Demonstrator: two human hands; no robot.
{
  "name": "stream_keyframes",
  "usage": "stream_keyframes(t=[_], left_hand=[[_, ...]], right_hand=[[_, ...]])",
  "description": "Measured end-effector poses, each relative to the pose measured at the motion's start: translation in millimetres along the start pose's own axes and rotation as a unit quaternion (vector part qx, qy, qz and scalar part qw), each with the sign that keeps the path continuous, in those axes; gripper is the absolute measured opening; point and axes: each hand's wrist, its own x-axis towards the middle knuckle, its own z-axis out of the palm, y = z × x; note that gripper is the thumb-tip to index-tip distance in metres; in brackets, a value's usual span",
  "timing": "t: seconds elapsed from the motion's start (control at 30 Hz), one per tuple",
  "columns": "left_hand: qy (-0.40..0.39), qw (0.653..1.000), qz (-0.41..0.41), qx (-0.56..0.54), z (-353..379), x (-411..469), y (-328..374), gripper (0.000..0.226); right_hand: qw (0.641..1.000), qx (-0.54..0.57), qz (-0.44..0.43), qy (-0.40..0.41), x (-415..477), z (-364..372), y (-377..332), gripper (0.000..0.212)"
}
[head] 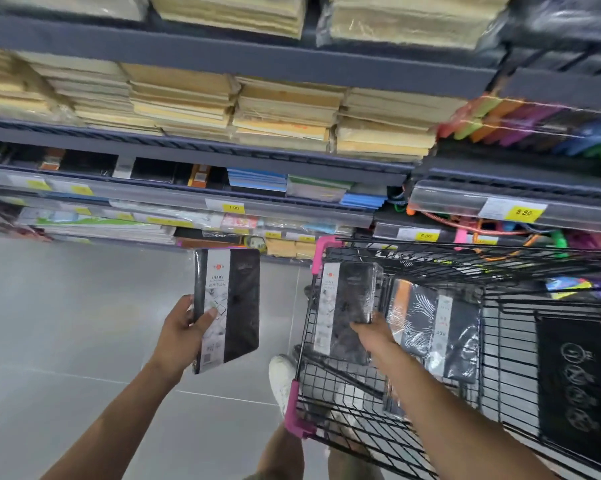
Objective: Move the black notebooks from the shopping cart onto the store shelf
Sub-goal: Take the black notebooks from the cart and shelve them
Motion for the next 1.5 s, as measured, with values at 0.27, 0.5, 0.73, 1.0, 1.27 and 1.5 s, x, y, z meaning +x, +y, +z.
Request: stream_keyframes(t=[0.27, 0.5, 0.73, 1.0, 1.27, 1.5], left_hand=[[-0.018, 0.999, 0.023, -0.014, -9.8, -18.5, 37.0, 0.013], [-0.024, 0.997, 0.067, -0.033, -11.4, -56.2, 69.2, 0.022], [-0.018, 0.989, 0.117, -0.092, -14.7, -113.7, 76.8, 0.021], [0.0, 0.974, 0.165, -0.158, -33.2, -203.2, 61.9, 0.018], [0.035, 0.962, 0.193, -0.191, -69.4, -275.2, 43.1, 0.021], [0.065, 0.952, 0.203, -0.218, -127.1, -308.8, 13.1, 0.029]], right_hand=[[0.999, 0.042, -0.023, 0.007, -62.6, -61.2, 1.1, 0.056], [0.988, 0.113, -0.101, 0.026, -106.3, -105.5, 5.6, 0.029], [0.969, 0.148, -0.2, 0.009, -156.3, -140.4, 5.3, 0.029], [0.939, 0.144, -0.312, 0.001, -194.5, -161.5, 27.0, 0.053], [0.905, 0.136, -0.398, -0.061, -281.3, -148.8, 21.6, 0.04], [0.887, 0.136, -0.422, -0.127, -336.4, -92.5, 11.6, 0.037]])
